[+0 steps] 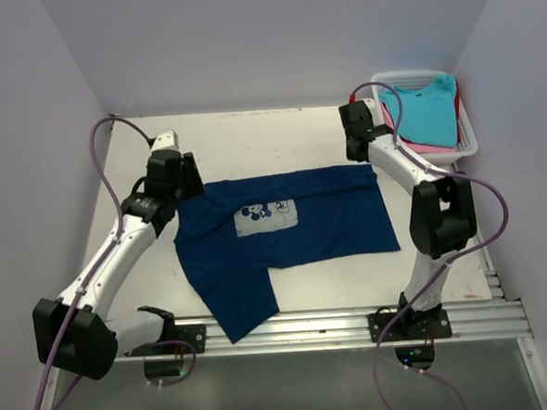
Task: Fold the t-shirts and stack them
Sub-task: Fold the tshirt
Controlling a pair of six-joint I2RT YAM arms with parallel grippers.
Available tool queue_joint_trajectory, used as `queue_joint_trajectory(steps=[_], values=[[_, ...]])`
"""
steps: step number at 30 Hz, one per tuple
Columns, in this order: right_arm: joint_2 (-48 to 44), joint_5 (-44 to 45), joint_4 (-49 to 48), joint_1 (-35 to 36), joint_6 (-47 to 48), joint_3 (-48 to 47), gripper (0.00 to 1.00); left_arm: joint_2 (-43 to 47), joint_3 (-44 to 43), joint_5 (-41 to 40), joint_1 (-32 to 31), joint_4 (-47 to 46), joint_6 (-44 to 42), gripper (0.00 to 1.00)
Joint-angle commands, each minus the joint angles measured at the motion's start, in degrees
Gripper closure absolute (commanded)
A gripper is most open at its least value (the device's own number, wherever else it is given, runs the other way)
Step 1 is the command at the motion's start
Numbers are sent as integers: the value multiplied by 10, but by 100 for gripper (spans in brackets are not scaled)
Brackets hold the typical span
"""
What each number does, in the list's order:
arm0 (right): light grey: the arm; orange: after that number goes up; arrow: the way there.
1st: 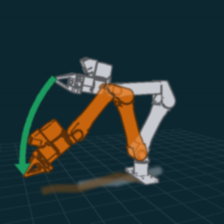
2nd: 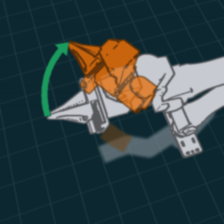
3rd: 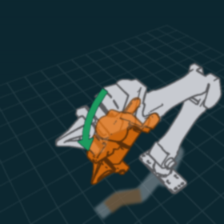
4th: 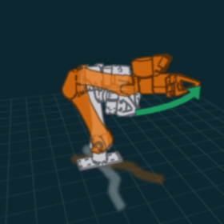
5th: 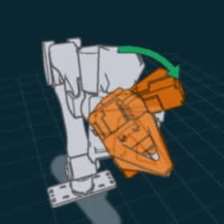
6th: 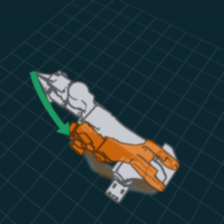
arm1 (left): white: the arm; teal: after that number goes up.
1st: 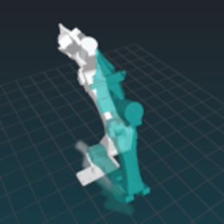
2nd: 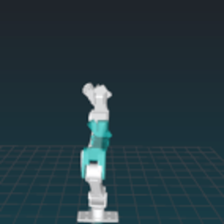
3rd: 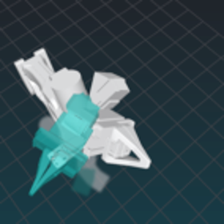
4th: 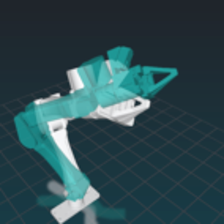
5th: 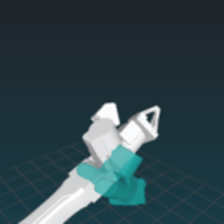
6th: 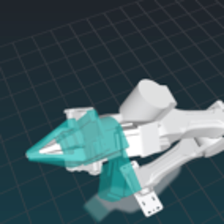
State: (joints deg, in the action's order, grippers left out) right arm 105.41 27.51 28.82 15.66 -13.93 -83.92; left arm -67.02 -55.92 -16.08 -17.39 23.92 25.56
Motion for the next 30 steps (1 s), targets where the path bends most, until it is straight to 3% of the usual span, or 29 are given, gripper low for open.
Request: queue_joint_trajectory(steps=[1, 5, 7, 10, 11, 14, 19, 24, 30], values=[[30, -87, 6, -4, -14, -38, 100, -42, -23, 19, -2, -67, -16, 64], [34, -204, -23, -4, -29, -28, 100, -100, -50, 22, -1, -101, -23, 92], [35, -256, -44, -4, -37, -20, 100, -136, -67, 23, -1, -110, -25, 99], [45, -344, -55, -4, -57, -22, 100, -187, -93, 22, 0, -114, -28, 100], [49, -439, -64, -4, -61, -20, 100, -199, -98, 19, 1, -116, -28, 100], [52, -568, -132, -3, -111, 2, 100, -235, -109, 25, 4, -132, -27, 100], [70, -599, -148, -1, -128, -6, 100, -290, -119, 65, 24, -144, -24, 100], [132, -639, -72, 47, -85, -88, 100, -333, -118, 96, 44, -141, -4, 100], [193, -657, -107, 80, -122, -127, 100, -354, -112, 97, 54, -146, -2, 100]])
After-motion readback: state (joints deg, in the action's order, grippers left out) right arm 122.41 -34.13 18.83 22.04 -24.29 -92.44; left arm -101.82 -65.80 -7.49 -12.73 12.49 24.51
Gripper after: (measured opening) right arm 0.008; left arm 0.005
